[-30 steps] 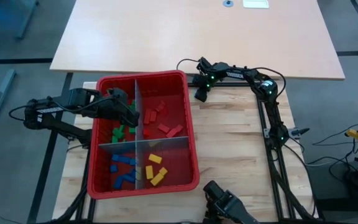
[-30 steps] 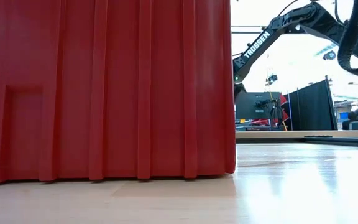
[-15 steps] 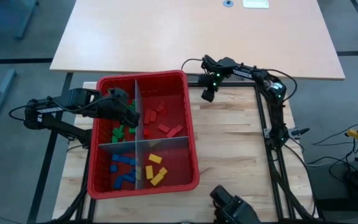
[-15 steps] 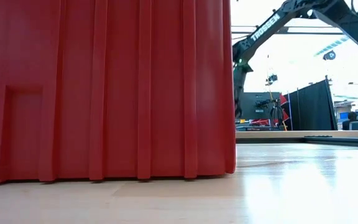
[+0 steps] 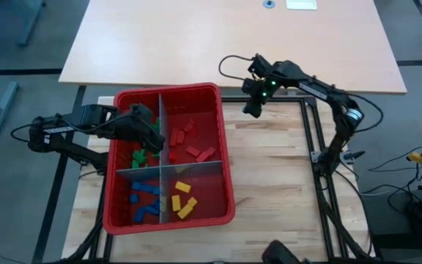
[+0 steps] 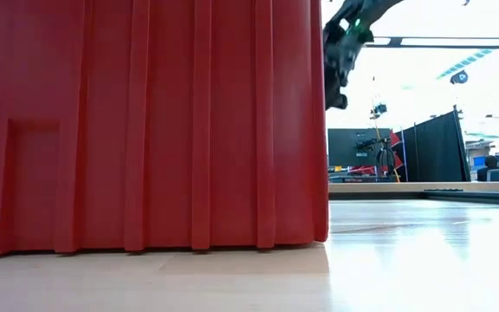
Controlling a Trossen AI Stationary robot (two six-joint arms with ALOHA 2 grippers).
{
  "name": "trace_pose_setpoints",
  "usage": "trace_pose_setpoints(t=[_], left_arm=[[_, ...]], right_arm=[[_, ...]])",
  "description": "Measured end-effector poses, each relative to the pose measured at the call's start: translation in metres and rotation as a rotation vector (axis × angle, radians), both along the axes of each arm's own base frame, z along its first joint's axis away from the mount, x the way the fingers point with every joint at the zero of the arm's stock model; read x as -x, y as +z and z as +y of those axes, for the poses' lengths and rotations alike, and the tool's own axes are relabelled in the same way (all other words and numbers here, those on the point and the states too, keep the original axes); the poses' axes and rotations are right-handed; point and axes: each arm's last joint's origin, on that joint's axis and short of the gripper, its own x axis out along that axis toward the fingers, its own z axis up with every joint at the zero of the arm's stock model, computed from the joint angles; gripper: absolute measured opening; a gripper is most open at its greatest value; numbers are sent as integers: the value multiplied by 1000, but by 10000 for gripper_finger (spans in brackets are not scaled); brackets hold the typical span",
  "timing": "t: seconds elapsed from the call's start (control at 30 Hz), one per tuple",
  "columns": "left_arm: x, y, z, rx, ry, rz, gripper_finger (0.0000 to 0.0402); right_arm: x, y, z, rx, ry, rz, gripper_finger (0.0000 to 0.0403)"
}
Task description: Sort blocks
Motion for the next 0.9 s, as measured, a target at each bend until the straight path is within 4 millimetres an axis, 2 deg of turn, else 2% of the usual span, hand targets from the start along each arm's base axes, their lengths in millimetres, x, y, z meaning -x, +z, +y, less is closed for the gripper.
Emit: trace_pose_setpoints(t=[0.23,0.4,0.53,0.67,0.9], left_arm=[[-9,6,0,-98,-143,-50,0],[-29,14,-1,-259,-315,-125,11],[-55,14,-2,-390,-424,-149,47],[-88,7,-1,-560,-446,-117,91],[-137,-10,-5,-807,-584,-49,189]], right_arm=[[10,53,43,-18,-7,-180,119],[9,83,76,-50,18,-313,119],[7,101,100,-88,41,-409,119],[6,118,120,-120,55,-507,119],[4,134,139,-187,60,-599,119]])
